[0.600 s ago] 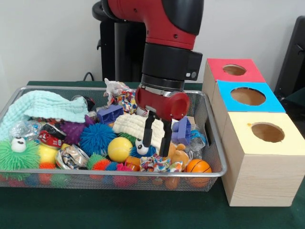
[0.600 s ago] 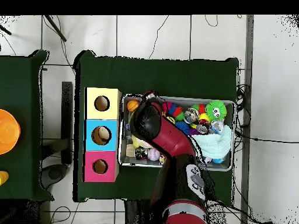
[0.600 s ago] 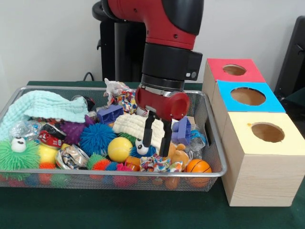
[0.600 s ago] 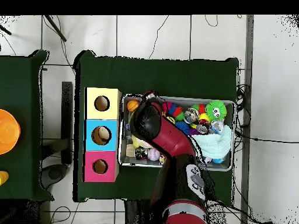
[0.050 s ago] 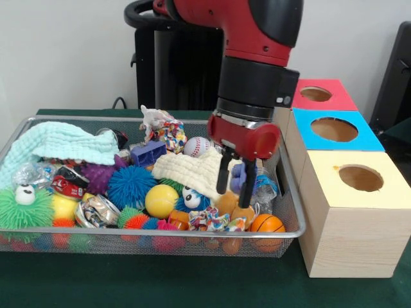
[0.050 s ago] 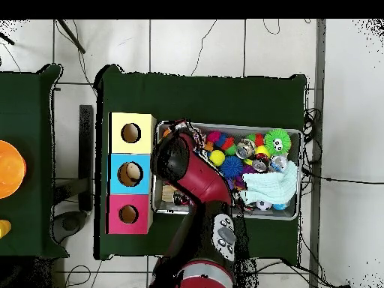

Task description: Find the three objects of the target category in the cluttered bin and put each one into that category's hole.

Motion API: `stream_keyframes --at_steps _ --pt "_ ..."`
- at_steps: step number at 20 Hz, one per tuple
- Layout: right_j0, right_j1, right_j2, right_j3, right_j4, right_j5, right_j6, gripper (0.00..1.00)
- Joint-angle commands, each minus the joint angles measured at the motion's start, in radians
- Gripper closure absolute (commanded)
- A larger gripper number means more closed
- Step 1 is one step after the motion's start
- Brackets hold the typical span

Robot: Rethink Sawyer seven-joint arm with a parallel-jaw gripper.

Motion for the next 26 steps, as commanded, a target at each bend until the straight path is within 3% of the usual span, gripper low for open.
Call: stream_keyframes --at_steps 1,3,11,16,22,26 --pt "0.022 0.076 0.011 -0.009 0.08 0.148 0.253 0.0" --pt "0.015 0.071 0.035 0.001 0.077 0.174 0.243 0.0" --pt "-0.095 0.044 0.186 0.098 -0.012 0.038 0.18 0.0" --pt "-0.123 0.061 0.205 0.095 -0.049 0.033 0.148 0.0" --pt "-0.122 0.062 0.181 0.082 -0.069 0.075 0.136 0.0" --pt "-0.012 0.127 0.036 0.004 -0.01 0.195 0.208 0.0"
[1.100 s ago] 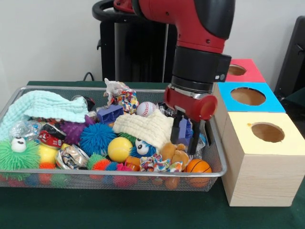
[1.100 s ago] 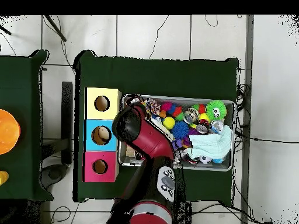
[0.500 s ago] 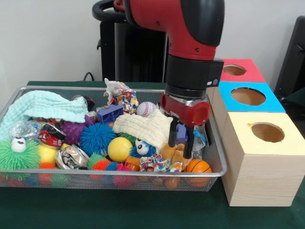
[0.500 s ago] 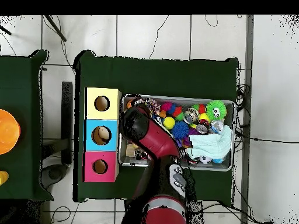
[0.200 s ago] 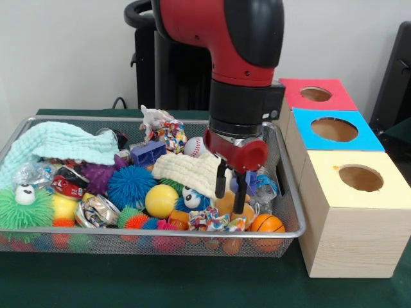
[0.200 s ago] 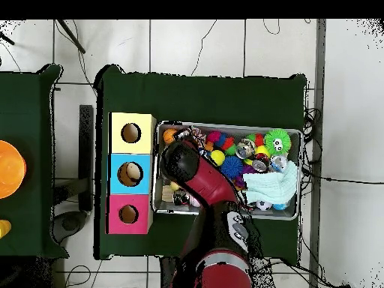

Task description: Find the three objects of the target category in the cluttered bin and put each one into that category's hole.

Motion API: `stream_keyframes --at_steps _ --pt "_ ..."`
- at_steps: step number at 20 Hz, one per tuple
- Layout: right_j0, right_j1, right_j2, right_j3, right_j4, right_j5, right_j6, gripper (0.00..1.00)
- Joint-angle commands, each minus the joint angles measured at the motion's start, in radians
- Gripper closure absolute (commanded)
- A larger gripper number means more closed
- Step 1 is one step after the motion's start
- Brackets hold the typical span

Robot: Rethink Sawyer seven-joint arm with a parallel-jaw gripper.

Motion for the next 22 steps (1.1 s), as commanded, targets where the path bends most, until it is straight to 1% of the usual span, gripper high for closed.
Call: stream_keyframes --at_steps 1,2,3,4,6,9,12,14,17,19,21,22 --pt "0.114 0.119 -0.077 -0.06 0.038 0.169 0.226 0.0" --pt "0.141 0.135 -0.114 -0.079 0.053 0.199 0.245 0.0" --pt "0.155 0.151 -0.134 -0.096 0.054 0.235 0.259 0.0" --pt "0.174 0.171 -0.167 -0.123 0.046 0.298 0.28 0.0" --pt "0.177 0.167 -0.17 -0.125 0.045 0.318 0.289 0.0" --pt "0.174 0.147 -0.159 -0.107 0.043 0.319 0.284 0.0" --pt "0.168 0.135 -0.142 -0.083 0.06 0.305 0.29 0.0" --pt "0.159 0.141 -0.131 -0.074 0.075 0.288 0.295 0.0" --pt "0.148 0.158 -0.117 -0.075 0.087 0.287 0.292 0.0" --pt "0.141 0.161 -0.106 -0.076 0.09 0.279 0.28 0.0" --pt "0.121 0.157 -0.085 -0.072 0.082 0.266 0.243 0.0" --pt "0.096 0.145 -0.057 -0.061 0.065 0.234 0.197 0.0"
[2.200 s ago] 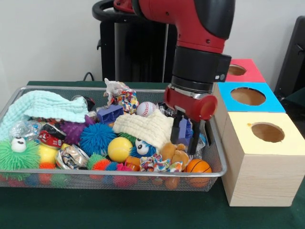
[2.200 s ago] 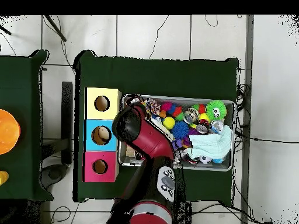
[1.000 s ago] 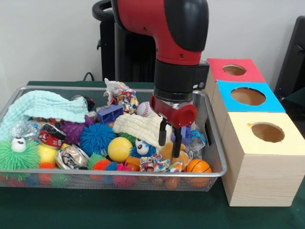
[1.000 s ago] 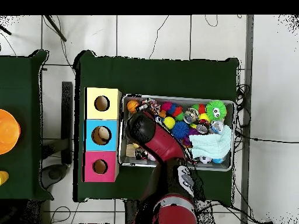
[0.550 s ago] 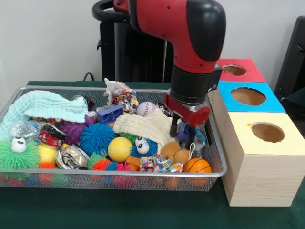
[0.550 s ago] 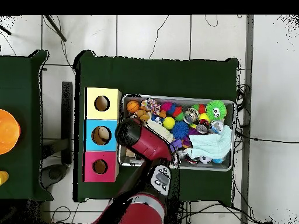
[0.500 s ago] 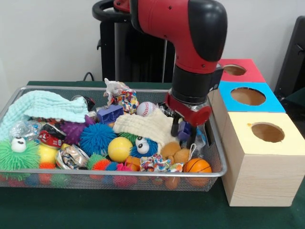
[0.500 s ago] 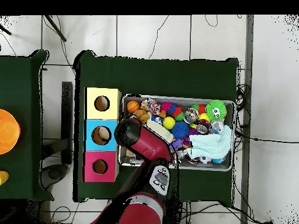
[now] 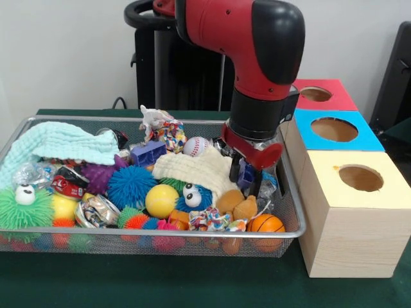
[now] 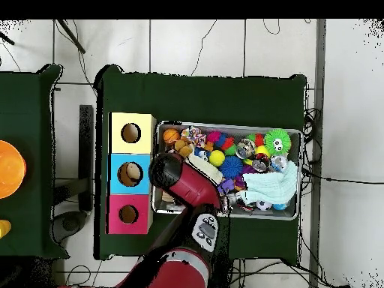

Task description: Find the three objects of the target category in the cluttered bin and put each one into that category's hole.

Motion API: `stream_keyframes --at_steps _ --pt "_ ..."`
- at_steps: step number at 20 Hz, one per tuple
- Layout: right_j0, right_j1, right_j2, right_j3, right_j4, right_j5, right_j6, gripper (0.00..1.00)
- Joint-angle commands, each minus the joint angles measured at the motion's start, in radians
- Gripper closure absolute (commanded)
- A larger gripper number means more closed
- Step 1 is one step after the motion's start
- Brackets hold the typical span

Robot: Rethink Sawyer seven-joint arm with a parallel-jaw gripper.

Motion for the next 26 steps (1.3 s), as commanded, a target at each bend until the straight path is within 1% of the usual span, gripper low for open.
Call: stream_keyframes --at_steps 1,2,3,4,5,6,8,11,13,14,17,18,20,23,26 --pt "-0.093 0.031 0.128 -0.003 0.025 -0.008 0.173 0.0" --pt "-0.125 0.011 0.161 0.011 0.0 -0.051 0.128 0.0" --pt "-0.135 0.003 0.168 0.011 -0.015 -0.058 0.109 0.0" --pt "-0.141 -0.01 0.161 0.001 -0.047 -0.039 0.066 0.0" --pt "-0.14 -0.016 0.152 -0.008 -0.063 -0.02 0.051 0.0" --pt "-0.134 -0.028 0.137 -0.025 -0.086 0.014 0.032 0.0" --pt "-0.127 -0.034 0.118 -0.061 -0.12 0.041 0.012 0.0" --pt "-0.117 -0.035 0.102 -0.119 -0.175 0.058 -0.015 0.0" --pt "-0.118 -0.042 0.106 -0.154 -0.22 0.061 -0.046 0.0" --pt "-0.106 -0.041 0.091 -0.184 -0.252 0.063 -0.059 0.0" --pt "-0.099 -0.041 0.084 -0.222 -0.302 0.078 -0.052 0.0" --pt "-0.086 -0.037 0.066 -0.239 -0.324 0.07 -0.049 0.0" --pt "-0.079 -0.038 0.06 -0.251 -0.356 0.064 -0.039 0.0" --pt "-0.095 -0.044 0.077 -0.246 -0.393 0.038 -0.024 0.0" --pt "-0.1 -0.037 0.087 -0.257 -0.41 -0.001 0.002 0.0"
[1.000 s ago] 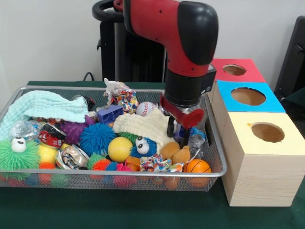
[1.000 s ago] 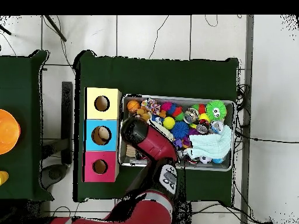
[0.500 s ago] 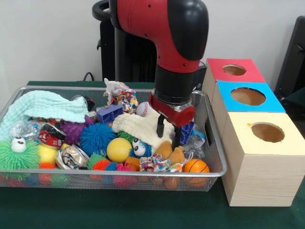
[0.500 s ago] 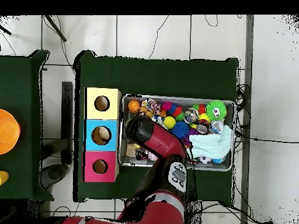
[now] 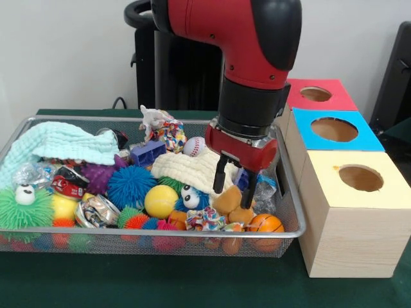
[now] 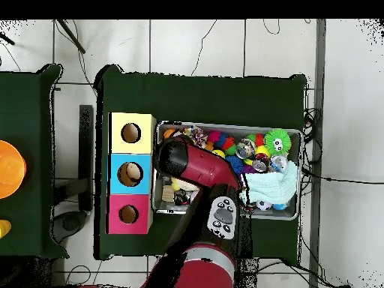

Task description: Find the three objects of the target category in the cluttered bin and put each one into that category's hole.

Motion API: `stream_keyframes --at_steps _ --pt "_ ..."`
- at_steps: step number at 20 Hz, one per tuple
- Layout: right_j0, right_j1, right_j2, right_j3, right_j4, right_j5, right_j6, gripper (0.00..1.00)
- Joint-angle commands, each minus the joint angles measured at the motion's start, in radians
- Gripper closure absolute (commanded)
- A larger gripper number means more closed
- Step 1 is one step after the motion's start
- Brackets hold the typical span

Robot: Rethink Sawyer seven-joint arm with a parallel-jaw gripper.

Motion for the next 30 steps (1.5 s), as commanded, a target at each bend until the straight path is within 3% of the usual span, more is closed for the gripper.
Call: stream_keyframes --at_steps 1,7,11,19,30 --pt "-0.027 0.018 0.066 -0.101 -0.092 -0.01 0.004 0.0" --pt "-0.057 0.014 0.098 -0.061 -0.119 -0.071 0.035 0.0" --pt "-0.07 0.031 0.111 -0.014 -0.094 -0.11 0.104 0.0" --pt "-0.038 0.078 0.056 0.052 0.015 -0.064 0.25 0.0" --pt "0.023 0.097 -0.016 -0.001 0.065 0.045 0.255 0.0"
